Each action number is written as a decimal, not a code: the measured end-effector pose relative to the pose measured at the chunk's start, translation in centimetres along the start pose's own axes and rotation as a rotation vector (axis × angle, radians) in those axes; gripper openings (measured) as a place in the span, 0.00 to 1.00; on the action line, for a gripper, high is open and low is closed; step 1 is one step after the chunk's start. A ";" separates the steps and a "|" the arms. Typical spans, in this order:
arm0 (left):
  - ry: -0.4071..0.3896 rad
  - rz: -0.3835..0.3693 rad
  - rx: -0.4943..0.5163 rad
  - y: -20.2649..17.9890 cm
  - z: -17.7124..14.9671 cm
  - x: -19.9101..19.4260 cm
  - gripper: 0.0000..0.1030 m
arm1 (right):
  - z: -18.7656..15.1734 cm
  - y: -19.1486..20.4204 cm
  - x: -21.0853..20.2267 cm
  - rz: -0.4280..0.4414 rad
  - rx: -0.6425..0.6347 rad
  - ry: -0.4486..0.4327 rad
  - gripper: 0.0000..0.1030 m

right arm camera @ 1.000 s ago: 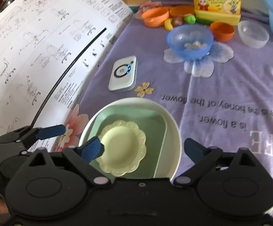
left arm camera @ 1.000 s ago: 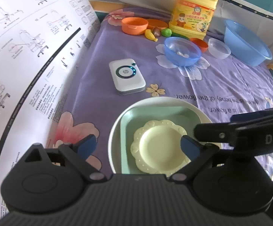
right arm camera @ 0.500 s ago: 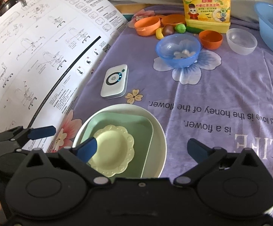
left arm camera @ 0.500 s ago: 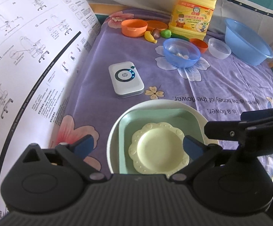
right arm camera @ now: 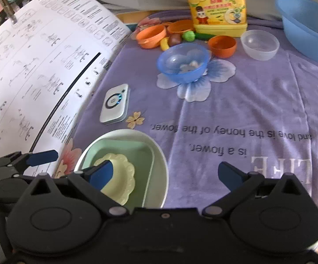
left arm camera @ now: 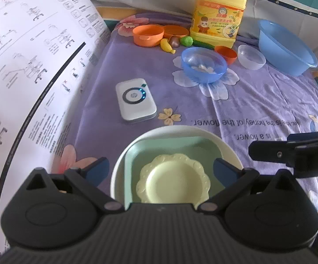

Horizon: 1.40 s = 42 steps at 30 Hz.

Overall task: Organize plates and bowls
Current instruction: 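Raise the open right gripper away from the stacked plates, then move the right gripper to the blue plastic bowl and close on its rim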

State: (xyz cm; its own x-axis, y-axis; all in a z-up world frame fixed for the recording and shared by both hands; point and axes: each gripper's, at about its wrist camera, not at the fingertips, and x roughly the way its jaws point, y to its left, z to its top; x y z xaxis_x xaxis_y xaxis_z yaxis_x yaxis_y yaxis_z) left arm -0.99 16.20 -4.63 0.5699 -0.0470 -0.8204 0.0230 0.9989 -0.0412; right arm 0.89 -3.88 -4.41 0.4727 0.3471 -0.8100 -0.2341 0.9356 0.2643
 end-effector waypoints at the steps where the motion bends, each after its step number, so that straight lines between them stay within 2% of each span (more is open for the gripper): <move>1: -0.001 -0.001 0.001 -0.2 0.2 0.1 1.00 | 0.1 -0.3 0.0 -0.002 0.005 -0.003 1.00; 12: -0.008 -0.009 0.016 -1.8 3.8 2.6 1.00 | 2.4 -3.6 0.6 -0.050 0.049 -0.027 1.00; 23: -0.044 0.021 -0.004 -2.9 11.4 7.3 1.00 | 9.5 -6.9 3.1 -0.092 0.116 -0.076 0.98; 27: -0.039 0.023 -0.019 -3.5 13.6 9.5 0.99 | 12.1 -7.7 4.9 -0.089 0.137 -0.076 0.85; 28: -0.035 0.023 -0.022 -3.5 14.0 10.1 0.96 | 12.6 -7.8 5.3 -0.091 0.141 -0.075 0.84; 32: -0.015 0.024 -0.030 -4.0 15.0 12.2 0.90 | 14.5 -8.4 7.5 -0.068 0.155 -0.059 0.69; 34: -0.006 0.026 -0.034 -4.1 15.4 13.3 0.81 | 15.2 -8.4 8.7 -0.058 0.153 -0.049 0.61; 39: 0.013 0.005 -0.055 -4.2 15.9 14.9 0.66 | 15.8 -8.3 11.0 -0.031 0.142 -0.026 0.38; 42: 0.015 -0.002 -0.054 -4.3 15.8 15.3 0.55 | 15.6 -8.1 11.6 -0.022 0.138 -0.023 0.29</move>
State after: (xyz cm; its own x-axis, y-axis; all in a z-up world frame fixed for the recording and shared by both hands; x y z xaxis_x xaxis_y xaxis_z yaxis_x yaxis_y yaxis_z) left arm 20.67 11.23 -8.00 0.5576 -0.0496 -0.8286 -0.0200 0.9971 -0.0731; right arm 21.56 -6.45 -7.82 0.4965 0.3264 -0.8043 -0.1049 0.9424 0.3177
